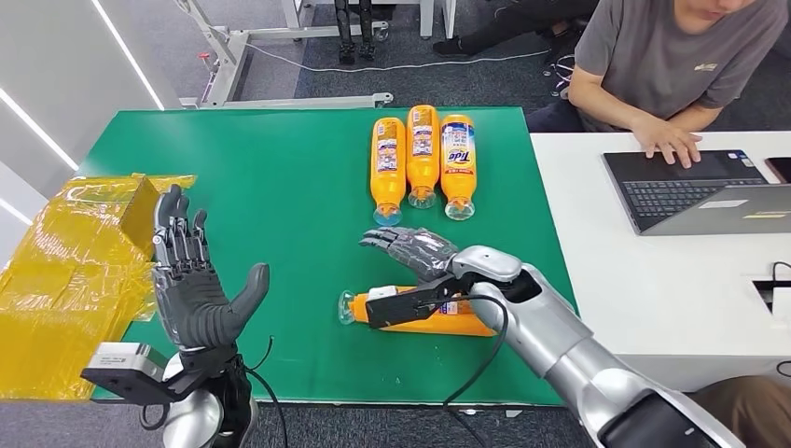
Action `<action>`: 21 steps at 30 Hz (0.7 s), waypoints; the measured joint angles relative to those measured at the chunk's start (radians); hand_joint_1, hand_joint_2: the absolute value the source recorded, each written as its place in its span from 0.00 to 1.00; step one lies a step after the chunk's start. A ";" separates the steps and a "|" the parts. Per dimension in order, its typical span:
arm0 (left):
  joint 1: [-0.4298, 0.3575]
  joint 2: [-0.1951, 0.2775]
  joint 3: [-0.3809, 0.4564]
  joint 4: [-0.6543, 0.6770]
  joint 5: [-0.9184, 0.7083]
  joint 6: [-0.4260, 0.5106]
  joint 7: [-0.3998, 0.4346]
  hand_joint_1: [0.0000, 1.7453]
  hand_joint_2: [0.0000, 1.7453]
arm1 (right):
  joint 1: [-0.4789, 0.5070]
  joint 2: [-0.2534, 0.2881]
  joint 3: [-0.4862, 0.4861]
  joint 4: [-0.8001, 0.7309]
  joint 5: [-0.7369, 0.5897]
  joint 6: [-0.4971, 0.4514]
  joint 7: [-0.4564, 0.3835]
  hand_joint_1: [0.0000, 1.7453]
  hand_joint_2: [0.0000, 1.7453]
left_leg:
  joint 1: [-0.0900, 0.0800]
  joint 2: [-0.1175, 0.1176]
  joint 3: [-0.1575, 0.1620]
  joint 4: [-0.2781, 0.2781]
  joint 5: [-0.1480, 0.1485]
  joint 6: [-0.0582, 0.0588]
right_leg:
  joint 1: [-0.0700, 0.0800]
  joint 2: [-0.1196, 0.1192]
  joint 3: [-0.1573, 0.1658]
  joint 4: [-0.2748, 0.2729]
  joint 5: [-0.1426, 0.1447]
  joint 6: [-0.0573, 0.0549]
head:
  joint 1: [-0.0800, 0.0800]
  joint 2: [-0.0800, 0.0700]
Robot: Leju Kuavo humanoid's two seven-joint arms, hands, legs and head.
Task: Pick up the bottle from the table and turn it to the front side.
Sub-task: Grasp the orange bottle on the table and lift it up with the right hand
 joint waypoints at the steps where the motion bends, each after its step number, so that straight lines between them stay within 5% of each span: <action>1: -0.001 0.000 0.001 0.002 0.001 -0.005 0.000 0.00 1.00 | -0.016 0.003 0.018 0.030 -0.007 0.012 -0.007 0.00 1.00 | 0.000 0.000 0.000 0.000 0.000 0.000 | 0.000 0.000 0.000 0.000 0.000 0.000 | 0.000 0.000; 21: -0.019 0.000 0.004 0.056 0.023 -0.006 0.000 0.00 1.00 | -0.144 0.018 0.282 0.324 -0.013 0.135 0.028 0.00 1.00 | 0.000 0.000 0.000 0.001 0.000 0.000 | 0.000 0.000 0.000 0.000 0.000 0.000 | 0.000 0.000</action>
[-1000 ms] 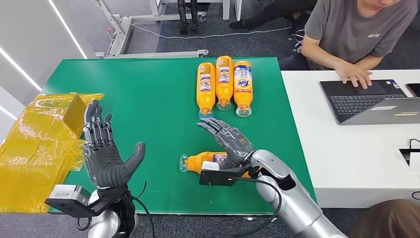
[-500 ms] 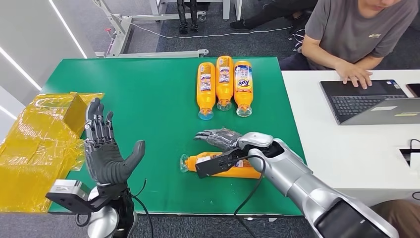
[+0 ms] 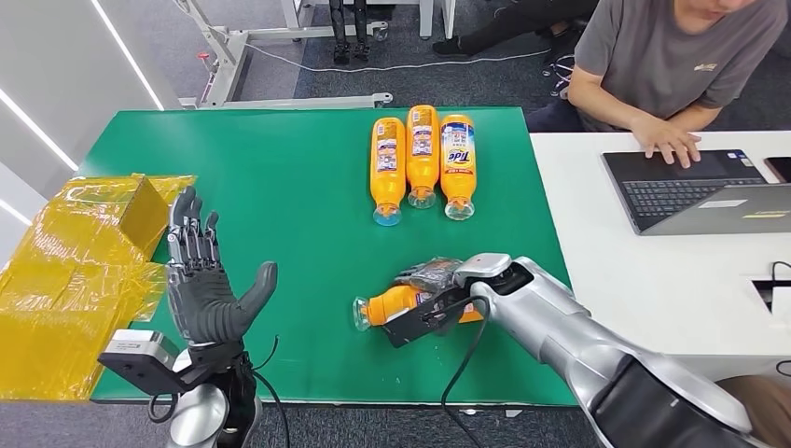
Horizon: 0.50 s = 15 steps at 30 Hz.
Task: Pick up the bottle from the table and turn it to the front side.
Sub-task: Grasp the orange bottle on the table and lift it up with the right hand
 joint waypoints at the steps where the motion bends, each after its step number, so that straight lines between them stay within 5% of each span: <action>1: 0.000 0.000 0.000 0.001 0.001 0.000 0.000 0.00 1.00 | -0.003 0.000 0.006 0.005 0.000 0.000 0.010 0.00 1.00 | 0.000 0.000 0.000 0.000 0.000 0.000 | 0.000 0.000 0.000 0.000 0.000 0.000 | 0.000 0.000; 15: 0.001 0.000 0.000 0.006 0.004 0.005 0.000 0.00 1.00 | -0.012 -0.032 0.049 0.020 0.016 -0.073 0.134 0.00 1.00 | 0.000 0.000 0.000 0.001 0.000 0.000 | 0.000 0.000 0.000 0.000 0.000 0.000 | 0.000 0.000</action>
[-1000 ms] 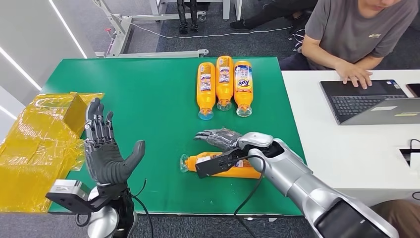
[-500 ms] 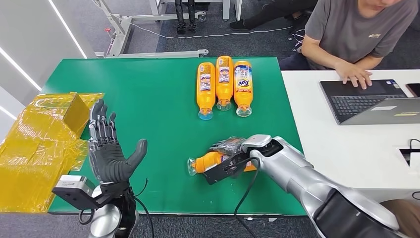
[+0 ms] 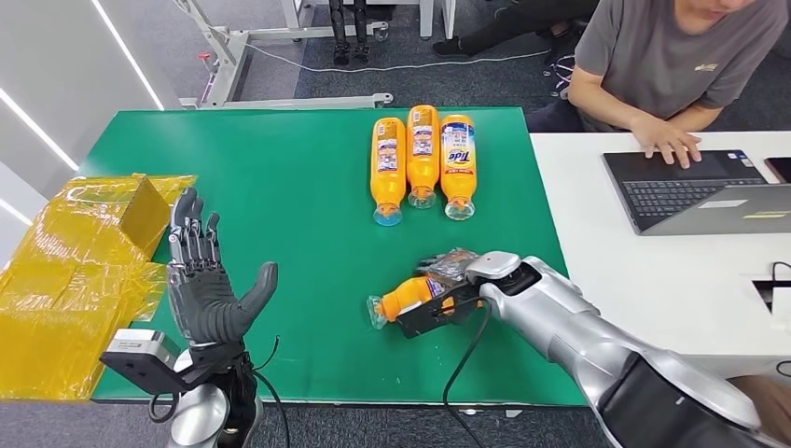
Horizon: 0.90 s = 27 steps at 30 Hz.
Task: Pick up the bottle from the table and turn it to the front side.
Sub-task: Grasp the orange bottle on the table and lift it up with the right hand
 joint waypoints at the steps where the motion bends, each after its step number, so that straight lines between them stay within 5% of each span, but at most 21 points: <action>1: 0.000 0.000 0.000 0.000 0.000 0.001 0.000 0.00 1.00 | 0.000 -0.002 0.000 -0.001 0.005 -0.008 0.010 0.00 1.00 | 0.000 0.000 0.000 0.000 0.000 0.000 | 0.000 0.000 0.000 0.000 0.000 0.000 | 0.000 0.000; 23: 0.019 0.000 0.000 0.000 -0.009 -0.023 0.019 0.00 1.00 | 0.041 -0.130 -0.033 -0.075 0.079 -0.071 0.171 0.00 1.00 | 0.000 0.000 0.002 0.000 0.000 0.000 | 0.000 0.000 0.003 -0.001 0.000 0.000 | 0.000 0.000; 27: 0.019 0.000 0.000 0.000 -0.010 -0.031 0.019 0.00 1.00 | 0.058 -0.147 -0.060 -0.079 0.093 -0.075 0.185 0.87 1.00 | 0.000 0.000 0.005 0.000 -0.001 0.001 | 0.000 0.000 0.005 -0.001 0.000 0.000 | 0.000 0.000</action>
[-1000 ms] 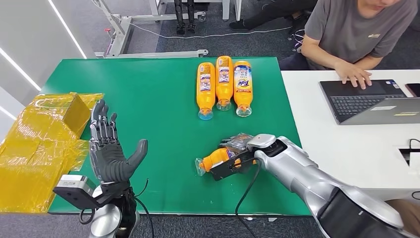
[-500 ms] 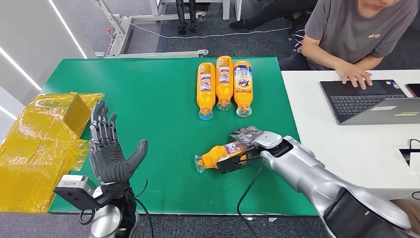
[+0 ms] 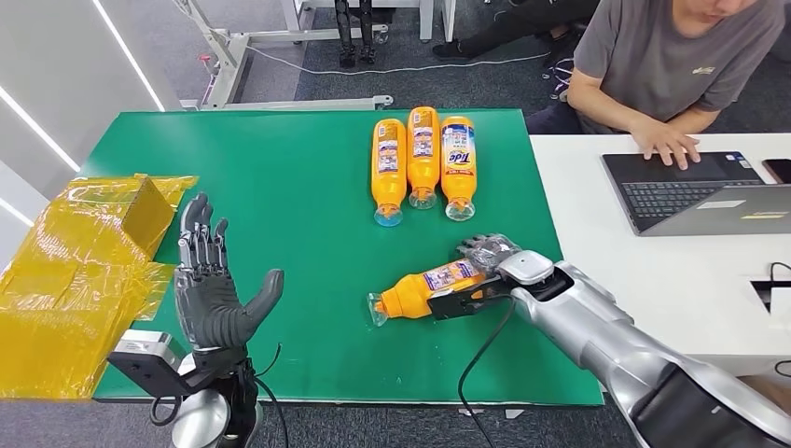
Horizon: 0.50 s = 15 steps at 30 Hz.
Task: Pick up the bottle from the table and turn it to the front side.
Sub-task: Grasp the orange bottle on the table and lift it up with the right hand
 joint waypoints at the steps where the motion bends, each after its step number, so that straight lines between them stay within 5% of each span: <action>1: 0.000 0.000 0.000 0.000 0.000 -0.001 0.000 0.00 1.00 | 0.005 -0.002 -0.008 0.000 0.003 -0.005 0.001 0.89 1.00 | 0.000 0.000 0.001 0.000 0.000 0.000 | 0.000 0.000 0.001 0.000 0.000 0.000 | 0.000 0.000; 5: -0.002 0.000 0.000 0.000 0.001 -0.004 0.000 0.00 1.00 | 0.030 -0.007 -0.045 0.000 0.020 -0.042 0.009 0.99 1.00 | 0.000 0.002 0.005 0.000 -0.001 0.001 | 0.000 0.002 0.004 -0.001 0.000 0.001 | 0.000 0.000; 15: -0.001 0.000 0.000 0.000 -0.001 -0.010 -0.004 0.00 1.00 | 0.135 -0.017 -0.166 -0.064 0.079 -0.204 0.038 1.00 1.00 | 0.000 0.003 0.008 0.000 0.000 0.003 | 0.000 0.003 0.008 -0.002 0.002 0.003 | 0.000 0.000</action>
